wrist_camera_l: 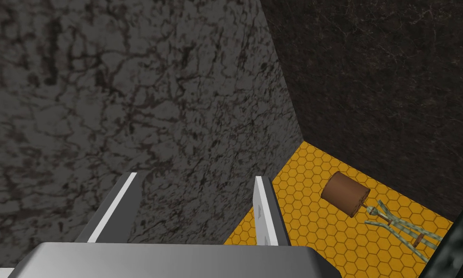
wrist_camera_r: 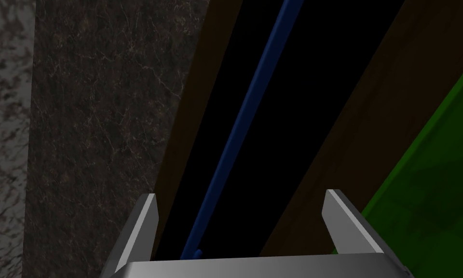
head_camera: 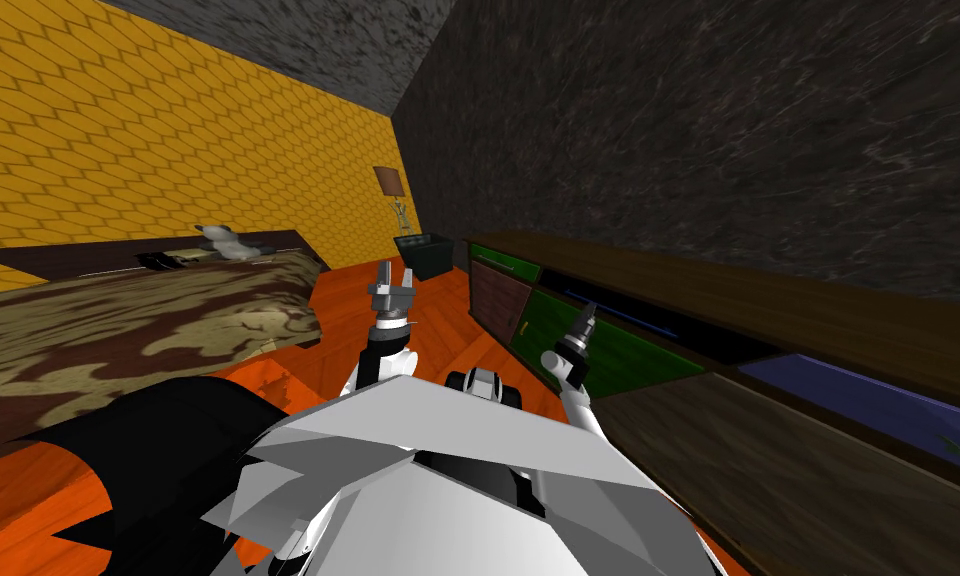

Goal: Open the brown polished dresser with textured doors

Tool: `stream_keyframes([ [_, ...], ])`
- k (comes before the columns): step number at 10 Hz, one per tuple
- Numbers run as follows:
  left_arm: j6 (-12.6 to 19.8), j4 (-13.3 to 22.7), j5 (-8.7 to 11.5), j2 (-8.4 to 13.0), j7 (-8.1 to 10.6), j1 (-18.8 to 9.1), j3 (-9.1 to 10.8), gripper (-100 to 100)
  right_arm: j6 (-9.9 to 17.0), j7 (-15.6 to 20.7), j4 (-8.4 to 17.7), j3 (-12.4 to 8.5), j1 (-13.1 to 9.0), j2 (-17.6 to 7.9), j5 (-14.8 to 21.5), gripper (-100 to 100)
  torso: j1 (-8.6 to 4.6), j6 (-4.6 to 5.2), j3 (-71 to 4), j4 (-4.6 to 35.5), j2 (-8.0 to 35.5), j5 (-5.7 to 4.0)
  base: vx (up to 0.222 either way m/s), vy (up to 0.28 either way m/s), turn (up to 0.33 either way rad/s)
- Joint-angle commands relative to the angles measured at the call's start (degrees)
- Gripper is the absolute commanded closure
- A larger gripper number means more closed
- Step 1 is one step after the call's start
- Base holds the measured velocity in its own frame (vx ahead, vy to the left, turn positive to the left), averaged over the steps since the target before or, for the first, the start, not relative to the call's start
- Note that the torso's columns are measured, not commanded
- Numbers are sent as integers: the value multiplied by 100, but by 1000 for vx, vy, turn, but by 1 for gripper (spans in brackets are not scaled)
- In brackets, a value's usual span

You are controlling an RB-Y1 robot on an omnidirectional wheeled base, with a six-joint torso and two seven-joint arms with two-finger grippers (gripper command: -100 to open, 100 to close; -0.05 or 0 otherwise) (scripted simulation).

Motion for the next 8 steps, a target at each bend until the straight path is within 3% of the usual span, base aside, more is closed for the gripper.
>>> stream_keyframes([
  [1,0,0,0,0,0,0,0,0,-14,-92,28,1,-11,-20,-37,-100,0,0,-1,0,-1,0,-11,-1,11],
  [3,0,0,0,0,0,1,0,0,243,67,-44,-100,-224,-7,-124,-100,-6,0,-6,-2,-9,-1,13,-26,-39],
  [4,0,0,0,0,0,1,1,0,215,47,-94,-95,-158,-16,-123,-100,-8,-1,-6,-3,-10,-2,10,-17,0],
  [5,0,0,0,0,0,1,0,0,58,-61,9,-27,-73,-17,-65,100,1,-1,-2,-2,-3,-1,-9,10,40],
  [7,0,0,0,0,0,0,0,0,29,-77,30,-10,-52,-14,-49,100,13,-2,5,3,8,4,-12,22,22],
  [8,0,0,0,0,0,0,0,0,252,-99,2,-19,-123,6,-108,-100,2,-1,1,1,2,2,-47,-66,2],
])
